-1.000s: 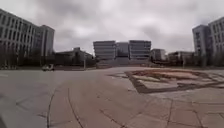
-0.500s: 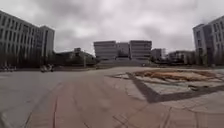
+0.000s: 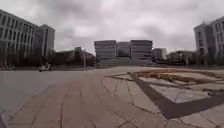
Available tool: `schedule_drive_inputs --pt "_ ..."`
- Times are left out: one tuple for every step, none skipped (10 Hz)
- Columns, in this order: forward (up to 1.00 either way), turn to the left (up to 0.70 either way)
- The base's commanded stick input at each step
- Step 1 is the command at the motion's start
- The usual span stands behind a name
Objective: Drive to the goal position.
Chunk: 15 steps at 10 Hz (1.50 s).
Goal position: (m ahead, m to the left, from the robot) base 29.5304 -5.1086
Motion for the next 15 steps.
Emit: schedule_drive_inputs --pt "1.0 0.0" --pt "1.0 0.0" --pt "1.0 0.0" --pt "1.0 0.0" --pt "1.0 0.0" --pt "1.0 0.0" --pt "1.0 0.0" --pt "1.0 0.0" --pt "1.0 0.0" --pt "1.0 0.0" --pt "1.0 0.0" --pt "1.0 0.0" --pt "1.0 0.0" --pt "1.0 0.0" --pt "1.0 0.0"
